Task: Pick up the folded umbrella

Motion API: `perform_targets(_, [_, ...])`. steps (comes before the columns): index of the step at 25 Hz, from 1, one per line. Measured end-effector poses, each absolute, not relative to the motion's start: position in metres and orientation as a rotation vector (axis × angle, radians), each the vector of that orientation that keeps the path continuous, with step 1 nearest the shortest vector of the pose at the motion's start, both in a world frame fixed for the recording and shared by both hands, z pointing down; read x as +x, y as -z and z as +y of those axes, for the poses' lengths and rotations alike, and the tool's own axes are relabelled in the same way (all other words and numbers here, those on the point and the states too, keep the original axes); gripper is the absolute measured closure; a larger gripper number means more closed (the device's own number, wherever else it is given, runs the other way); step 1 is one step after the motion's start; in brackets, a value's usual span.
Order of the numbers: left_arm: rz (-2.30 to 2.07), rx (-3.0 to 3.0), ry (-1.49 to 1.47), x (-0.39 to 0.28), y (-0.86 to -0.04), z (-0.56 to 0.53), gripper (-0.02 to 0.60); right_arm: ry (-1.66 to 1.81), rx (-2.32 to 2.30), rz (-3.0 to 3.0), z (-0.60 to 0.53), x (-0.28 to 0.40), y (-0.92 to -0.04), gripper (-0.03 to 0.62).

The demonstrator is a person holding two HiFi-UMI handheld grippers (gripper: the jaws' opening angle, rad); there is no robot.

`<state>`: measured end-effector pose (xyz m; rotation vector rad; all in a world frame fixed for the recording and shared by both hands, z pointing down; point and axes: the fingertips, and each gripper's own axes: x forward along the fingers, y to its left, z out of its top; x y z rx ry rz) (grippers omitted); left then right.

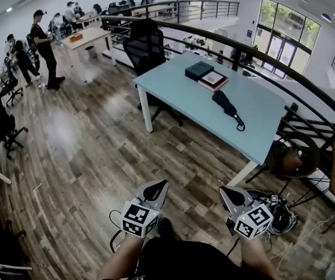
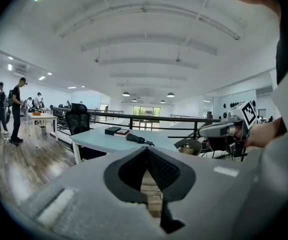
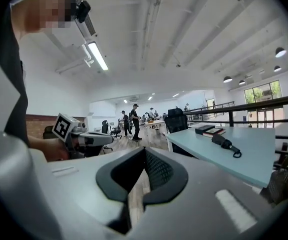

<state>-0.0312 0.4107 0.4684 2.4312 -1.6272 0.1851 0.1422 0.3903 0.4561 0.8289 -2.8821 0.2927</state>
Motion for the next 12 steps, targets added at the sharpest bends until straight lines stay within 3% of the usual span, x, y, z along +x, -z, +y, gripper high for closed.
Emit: perform_targets(12, [-1.557,2.509,-0.201,-0.124,-0.459,0.259,0.574,-0.344,0.884,-2.838,0.266,0.037,-0.457,0.594])
